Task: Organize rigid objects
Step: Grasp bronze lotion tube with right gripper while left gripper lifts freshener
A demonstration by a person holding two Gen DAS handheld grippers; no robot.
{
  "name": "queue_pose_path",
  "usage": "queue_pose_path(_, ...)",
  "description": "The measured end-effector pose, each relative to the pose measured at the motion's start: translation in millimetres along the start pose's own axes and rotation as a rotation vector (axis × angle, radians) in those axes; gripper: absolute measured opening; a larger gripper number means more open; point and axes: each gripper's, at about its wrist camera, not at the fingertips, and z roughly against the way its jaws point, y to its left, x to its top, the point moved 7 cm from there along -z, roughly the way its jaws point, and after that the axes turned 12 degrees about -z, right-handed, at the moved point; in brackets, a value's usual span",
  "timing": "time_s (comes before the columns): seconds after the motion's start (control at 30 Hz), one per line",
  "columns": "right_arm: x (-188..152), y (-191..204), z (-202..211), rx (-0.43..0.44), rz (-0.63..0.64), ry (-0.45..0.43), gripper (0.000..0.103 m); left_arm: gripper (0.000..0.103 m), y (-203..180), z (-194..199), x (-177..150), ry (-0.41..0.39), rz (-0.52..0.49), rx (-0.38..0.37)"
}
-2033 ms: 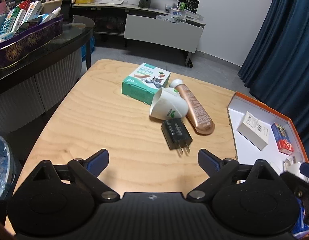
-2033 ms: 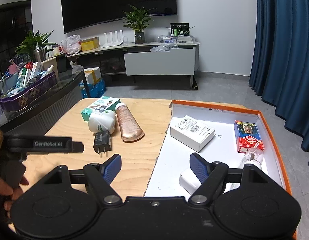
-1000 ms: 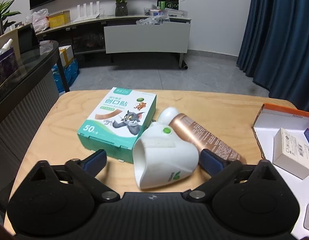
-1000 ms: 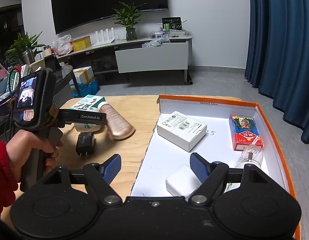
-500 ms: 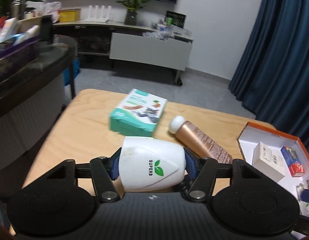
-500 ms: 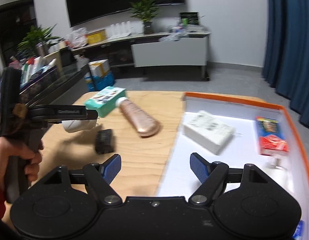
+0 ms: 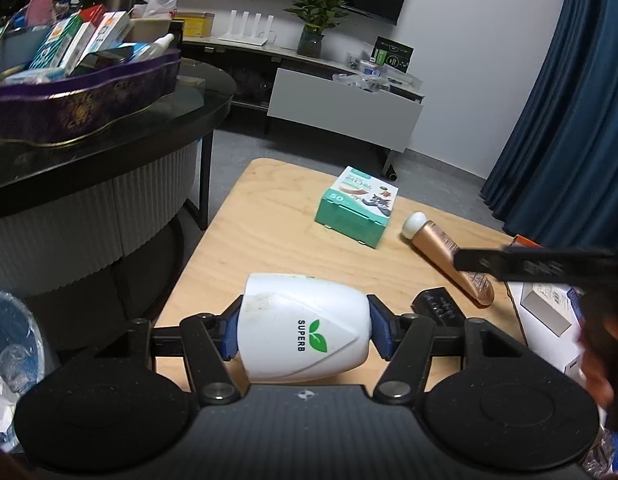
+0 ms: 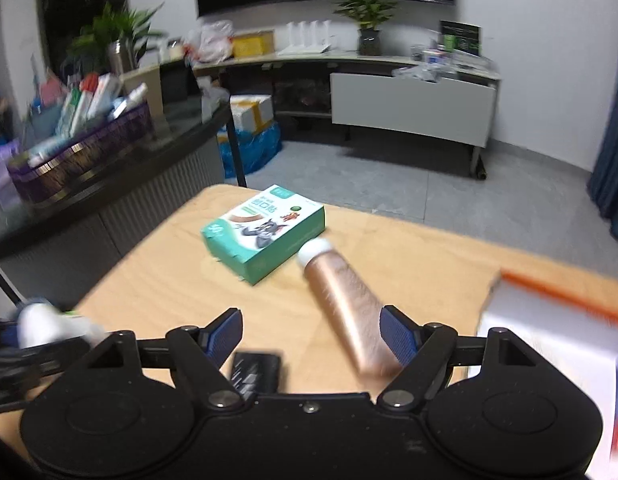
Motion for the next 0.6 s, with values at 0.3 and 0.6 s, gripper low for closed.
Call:
queue_pose_path(0.3, 10, -22, -77, -0.022, 0.022, 0.102, 0.084, 0.062, 4, -3, -2, -0.024, 0.021, -0.036)
queue_pose_path(0.6, -3, -19, -42, -0.034, -0.015, 0.062, 0.046, 0.062, -11, 0, -3, -0.025, -0.006, -0.058)
